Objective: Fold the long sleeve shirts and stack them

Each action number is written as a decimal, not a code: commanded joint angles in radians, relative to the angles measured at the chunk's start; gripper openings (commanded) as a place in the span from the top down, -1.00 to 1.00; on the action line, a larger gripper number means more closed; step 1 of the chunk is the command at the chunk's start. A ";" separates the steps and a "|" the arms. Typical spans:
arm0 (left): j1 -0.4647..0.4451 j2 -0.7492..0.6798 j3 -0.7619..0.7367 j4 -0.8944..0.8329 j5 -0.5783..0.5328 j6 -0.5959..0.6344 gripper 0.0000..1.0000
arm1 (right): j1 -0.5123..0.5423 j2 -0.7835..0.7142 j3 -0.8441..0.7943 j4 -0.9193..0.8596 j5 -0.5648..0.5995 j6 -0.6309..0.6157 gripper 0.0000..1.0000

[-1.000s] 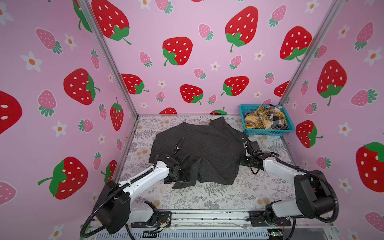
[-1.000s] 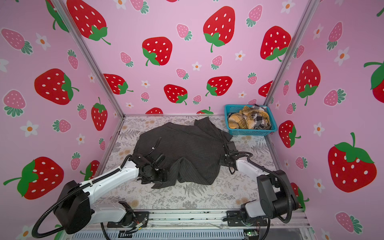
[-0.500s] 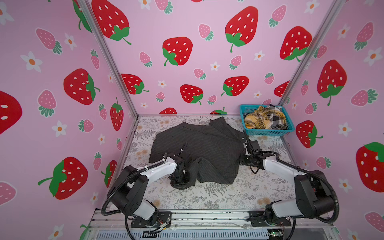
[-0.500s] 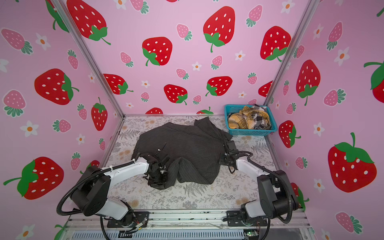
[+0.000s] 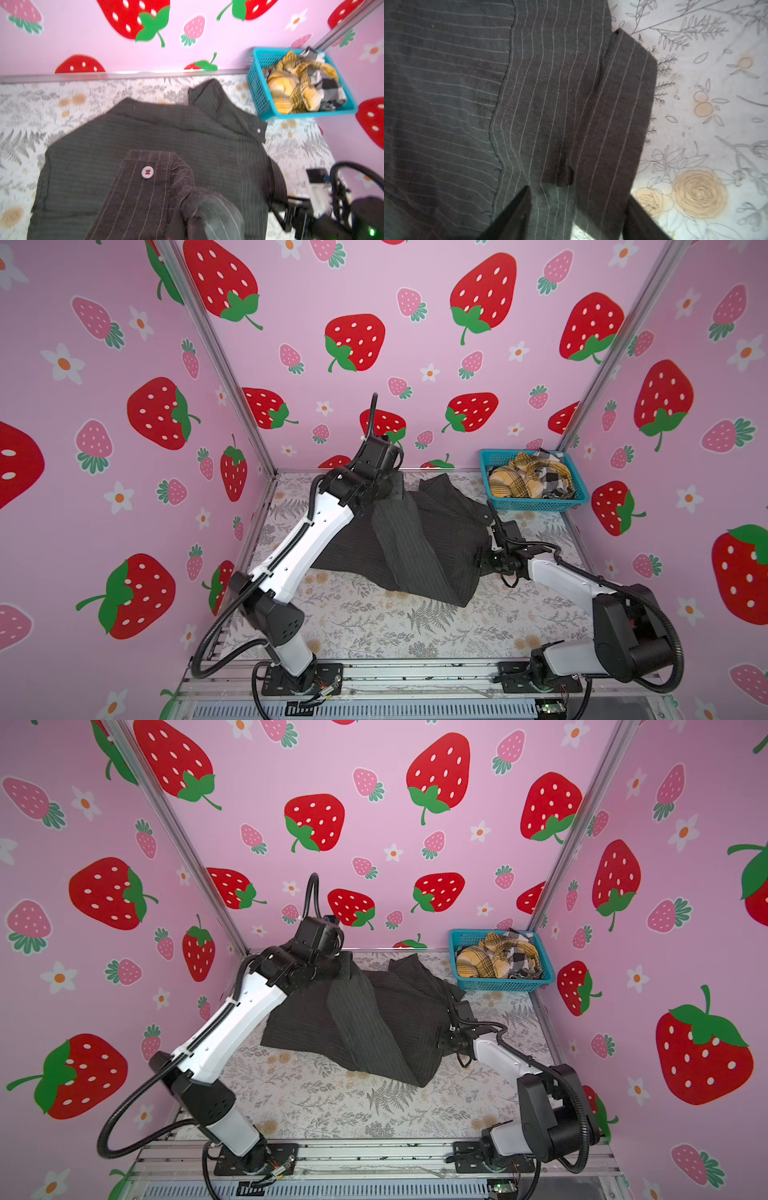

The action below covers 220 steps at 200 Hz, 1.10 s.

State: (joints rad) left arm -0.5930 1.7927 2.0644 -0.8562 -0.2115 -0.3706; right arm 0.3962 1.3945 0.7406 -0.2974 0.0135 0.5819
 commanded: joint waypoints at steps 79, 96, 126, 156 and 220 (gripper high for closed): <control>0.278 -0.063 -0.392 -0.014 0.068 -0.129 -0.73 | -0.017 -0.027 -0.025 -0.040 0.032 0.039 -0.74; 0.463 -0.202 -0.665 0.039 0.163 -0.172 -0.76 | -0.022 0.019 -0.023 0.003 -0.014 0.019 -0.57; 0.752 -0.239 -0.898 0.146 0.341 -0.180 -0.75 | -0.025 0.052 -0.047 0.078 -0.073 0.043 -0.44; 0.839 -0.118 -0.877 0.173 0.428 -0.177 -0.72 | -0.025 0.077 -0.052 0.087 -0.096 0.054 -0.35; 0.842 0.090 -0.771 0.207 0.407 -0.212 -0.30 | -0.035 0.095 -0.029 0.072 -0.087 0.058 0.48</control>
State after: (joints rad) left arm 0.2478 1.8473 1.2270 -0.6506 0.1932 -0.5621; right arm 0.3706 1.4719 0.6998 -0.2226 -0.0700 0.6300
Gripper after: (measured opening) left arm 0.708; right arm 0.329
